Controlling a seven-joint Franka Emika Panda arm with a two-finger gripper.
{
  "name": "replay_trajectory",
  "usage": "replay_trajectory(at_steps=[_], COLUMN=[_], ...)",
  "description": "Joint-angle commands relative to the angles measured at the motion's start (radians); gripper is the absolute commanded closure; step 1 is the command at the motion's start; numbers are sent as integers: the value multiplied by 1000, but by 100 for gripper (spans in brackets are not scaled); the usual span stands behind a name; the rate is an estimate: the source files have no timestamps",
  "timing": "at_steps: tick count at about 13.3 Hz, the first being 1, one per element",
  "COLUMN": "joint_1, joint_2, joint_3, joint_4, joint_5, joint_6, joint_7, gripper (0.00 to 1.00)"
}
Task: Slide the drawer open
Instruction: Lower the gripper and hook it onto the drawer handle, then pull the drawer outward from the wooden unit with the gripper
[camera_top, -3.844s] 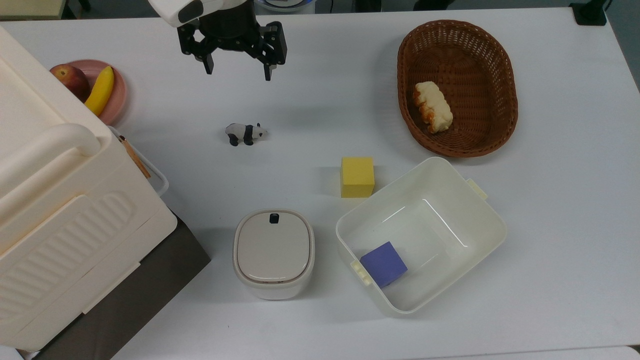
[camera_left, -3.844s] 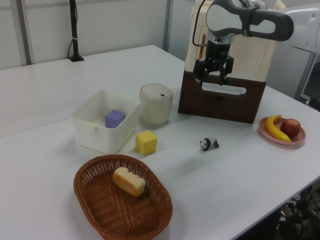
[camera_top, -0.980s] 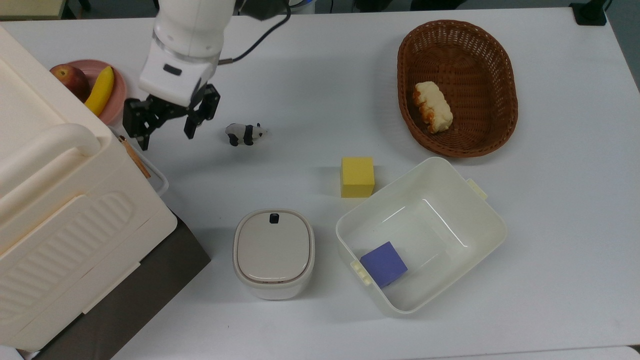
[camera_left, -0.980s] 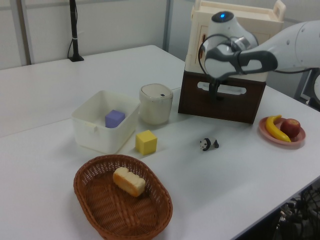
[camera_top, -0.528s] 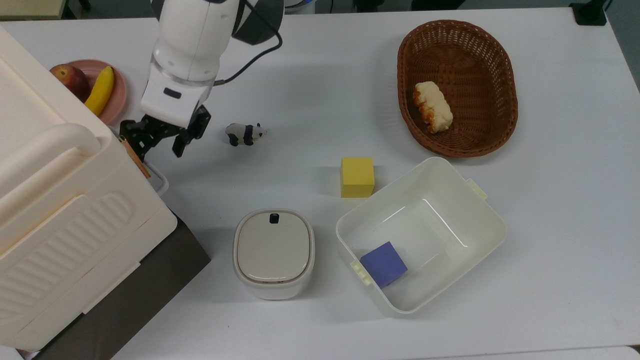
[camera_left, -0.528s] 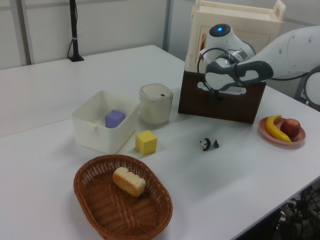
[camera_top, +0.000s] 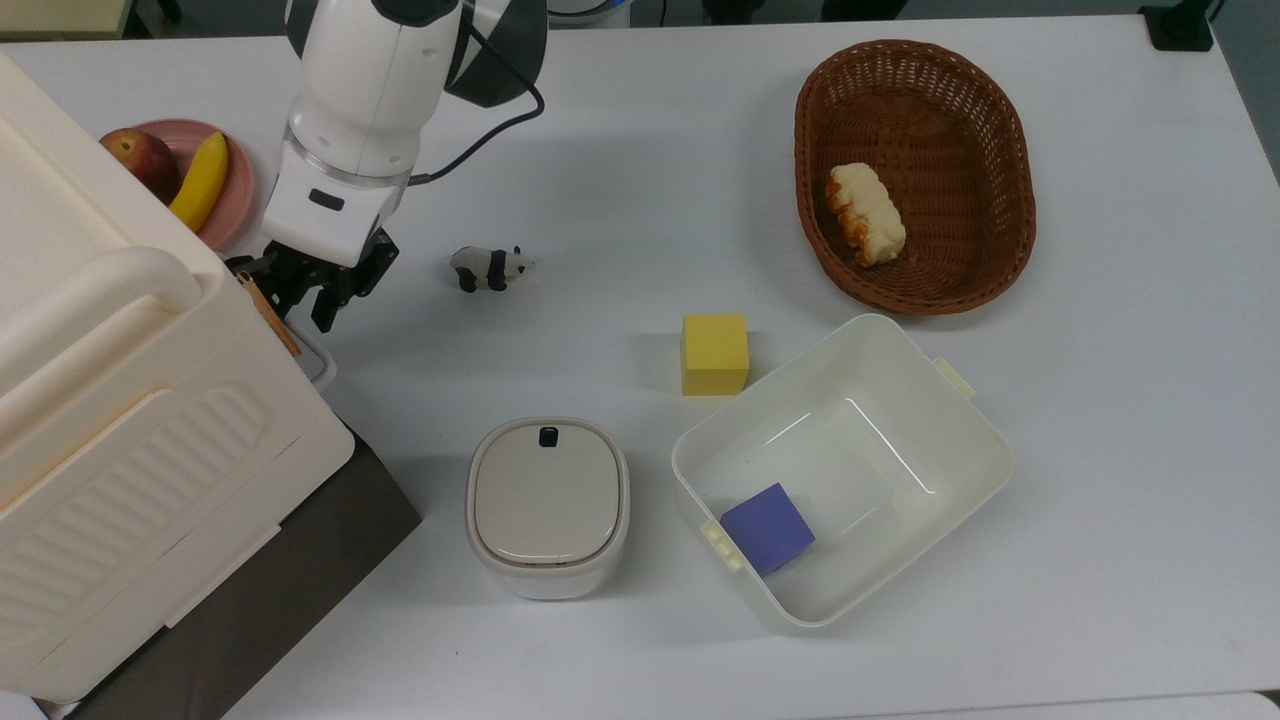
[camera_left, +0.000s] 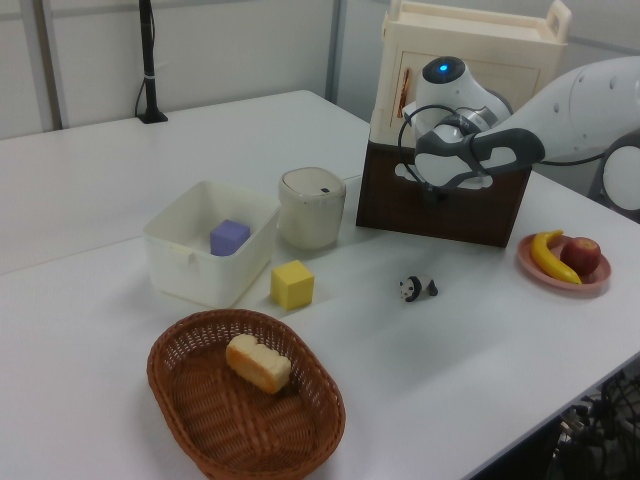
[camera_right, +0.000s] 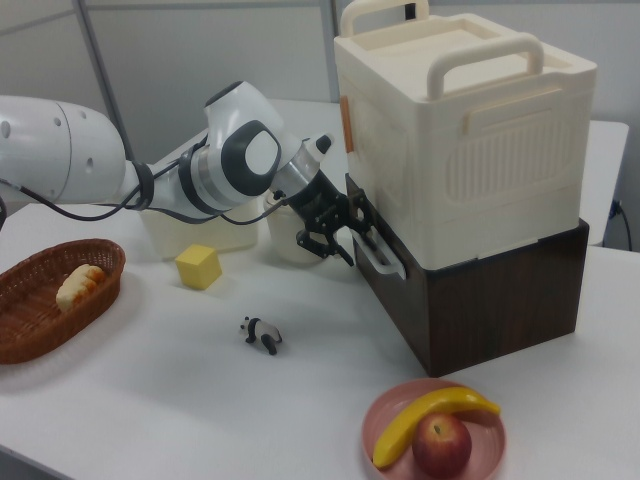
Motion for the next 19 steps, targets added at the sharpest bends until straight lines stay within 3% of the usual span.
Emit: replay_trajectory(at_steps=[1, 7, 12, 15, 16, 19], joint_1=[30, 113, 165, 188, 185, 171], joint_2=[-42, -98, -154, -151, -147, -133], joint_3=[-11, -11, -8, -9, -9, -11], joint_4=[-53, -47, -50, -51, -53, -48], joint_5=[2, 184, 241, 256, 256, 256], joint_6=[-59, -294, -473, -480, -477, -440], joint_7=[-6, -102, -153, -150, -151, -148], gripper=[58, 59, 59, 58, 56, 29])
